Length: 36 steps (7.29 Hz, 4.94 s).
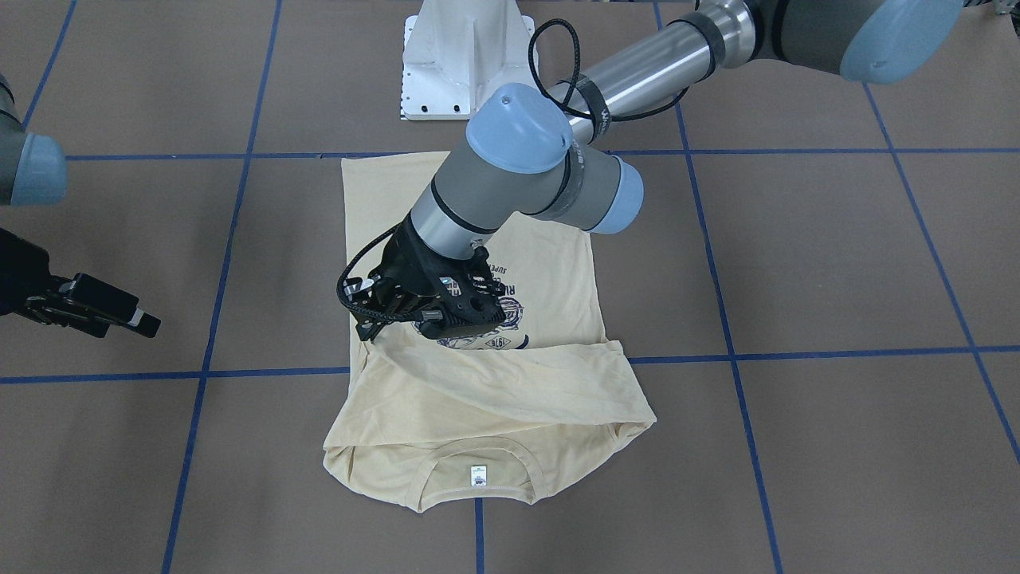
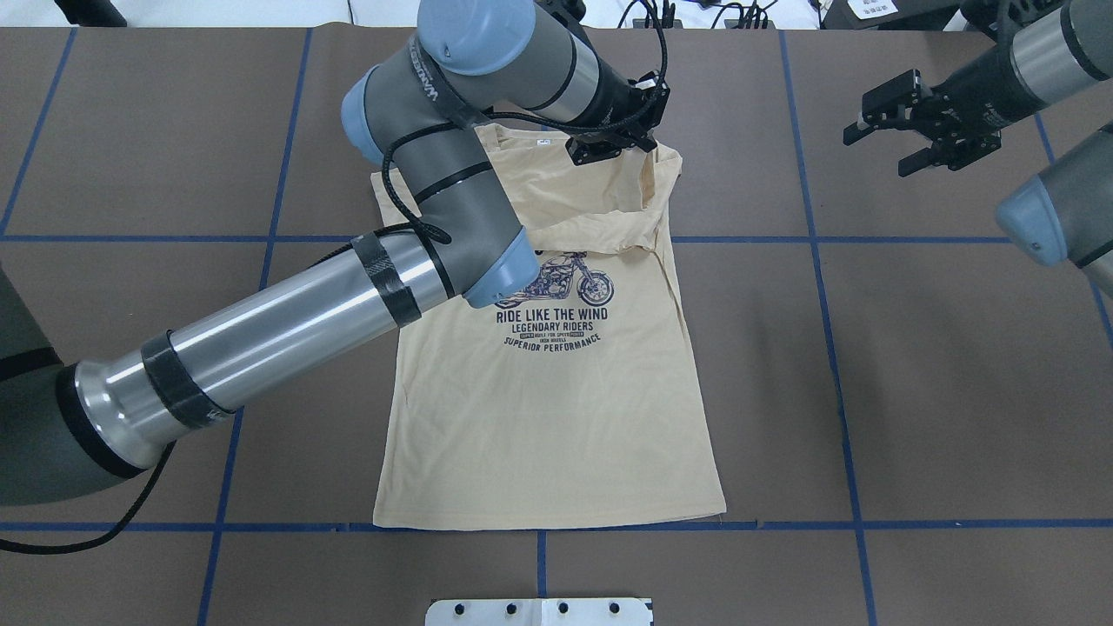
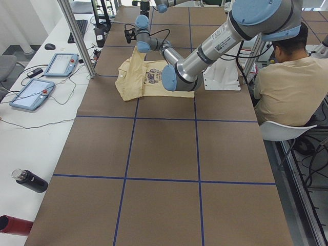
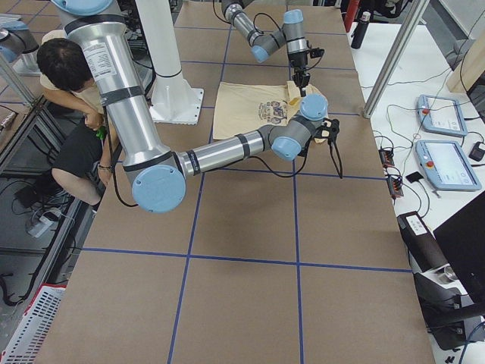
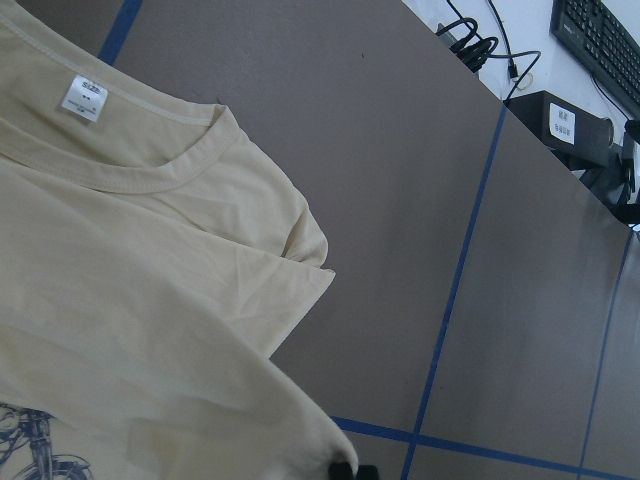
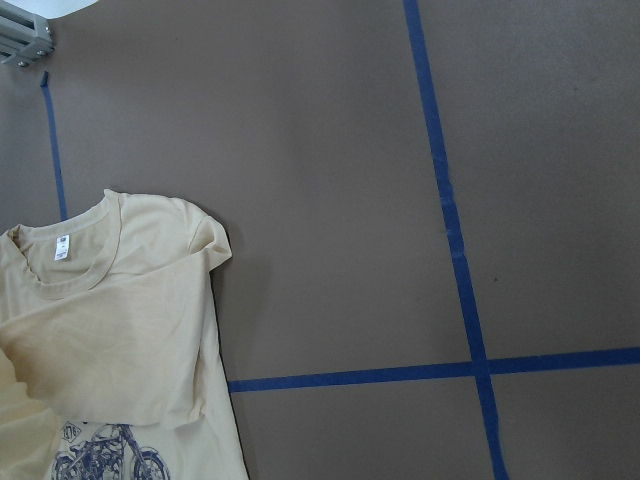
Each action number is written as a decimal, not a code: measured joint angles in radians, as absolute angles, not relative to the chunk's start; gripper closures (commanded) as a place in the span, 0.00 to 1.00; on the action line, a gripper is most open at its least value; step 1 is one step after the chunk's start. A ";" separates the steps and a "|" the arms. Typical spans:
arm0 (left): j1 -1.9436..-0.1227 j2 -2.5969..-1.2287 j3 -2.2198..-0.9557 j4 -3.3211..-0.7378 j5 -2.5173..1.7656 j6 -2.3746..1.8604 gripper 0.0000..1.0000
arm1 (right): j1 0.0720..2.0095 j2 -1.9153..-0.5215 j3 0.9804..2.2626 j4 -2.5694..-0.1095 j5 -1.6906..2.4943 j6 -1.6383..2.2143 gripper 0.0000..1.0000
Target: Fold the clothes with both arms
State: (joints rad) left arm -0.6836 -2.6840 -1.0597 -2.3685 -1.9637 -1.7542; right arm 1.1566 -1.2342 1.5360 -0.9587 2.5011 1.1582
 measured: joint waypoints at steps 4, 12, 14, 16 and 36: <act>-0.634 -2.736 -0.987 -2.414 -1.898 -1.756 1.00 | 1.156 -1.244 1.538 -0.957 2.499 1.158 0.00; -0.575 -2.740 -0.973 -2.434 -1.833 -1.757 0.05 | 1.155 -1.244 1.534 -0.957 2.498 1.158 0.00; -0.575 -2.739 -0.976 -2.432 -1.832 -1.762 0.06 | 1.155 -1.241 1.540 -0.958 2.495 1.169 0.00; -0.578 -2.690 -1.053 -2.409 -1.866 -1.773 0.06 | 1.100 -1.242 1.588 -0.958 2.438 1.283 0.00; -0.655 -2.213 -1.683 -2.319 -1.860 -1.678 0.06 | 0.101 -1.464 2.080 -1.375 1.428 2.245 0.26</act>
